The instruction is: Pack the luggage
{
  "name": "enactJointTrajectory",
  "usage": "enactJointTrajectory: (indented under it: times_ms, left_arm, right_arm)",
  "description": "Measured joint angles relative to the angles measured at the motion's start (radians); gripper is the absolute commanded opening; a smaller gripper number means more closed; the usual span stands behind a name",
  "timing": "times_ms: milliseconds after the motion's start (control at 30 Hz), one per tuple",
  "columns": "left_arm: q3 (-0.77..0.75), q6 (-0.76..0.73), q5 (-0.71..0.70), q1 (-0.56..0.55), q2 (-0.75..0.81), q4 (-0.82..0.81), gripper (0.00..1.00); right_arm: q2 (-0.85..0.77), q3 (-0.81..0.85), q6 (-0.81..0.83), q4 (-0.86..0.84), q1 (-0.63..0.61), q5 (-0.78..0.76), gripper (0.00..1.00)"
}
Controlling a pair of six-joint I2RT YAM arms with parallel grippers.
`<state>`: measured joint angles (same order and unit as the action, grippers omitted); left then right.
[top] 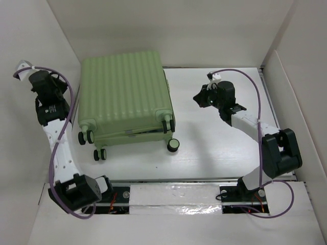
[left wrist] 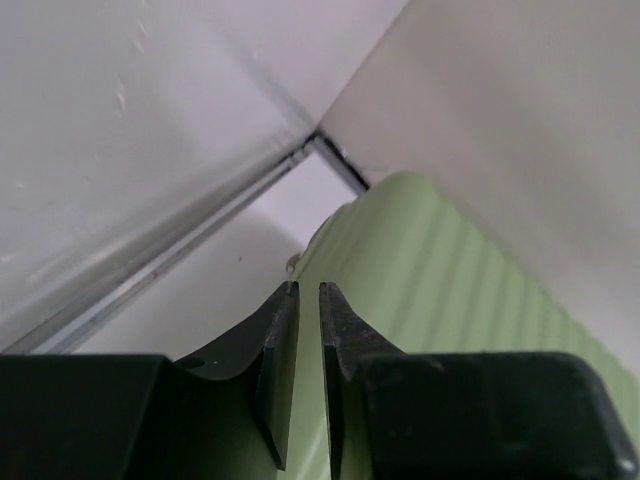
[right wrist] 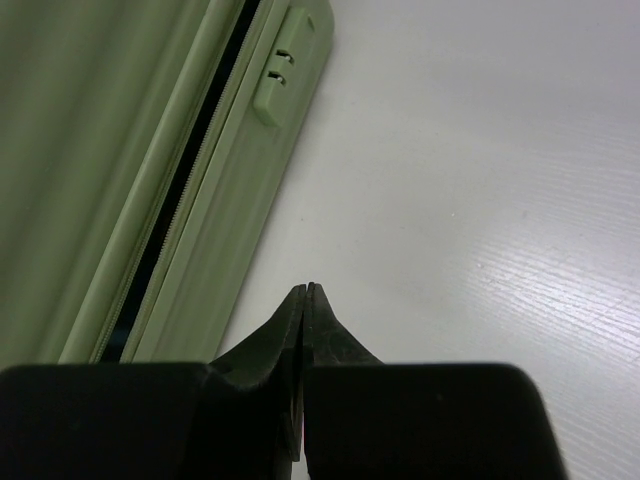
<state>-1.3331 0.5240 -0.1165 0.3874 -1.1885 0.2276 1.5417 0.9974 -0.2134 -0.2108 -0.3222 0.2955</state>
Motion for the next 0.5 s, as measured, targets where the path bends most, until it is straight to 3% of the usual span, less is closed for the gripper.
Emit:
enactJointTrajectory:
  times_ms: [267, 500]
  left_arm:
    - [0.204, -0.007, 0.026, 0.005, -0.173, 0.006, 0.11]
    - [0.221, -0.026, -0.002, 0.047, -0.233, 0.027, 0.11]
  right_arm:
    - [0.0, 0.0, 0.0, -0.004, 0.0, 0.0, 0.0]
    - [-0.001, 0.0, 0.0, -0.004, 0.002, -0.009, 0.0]
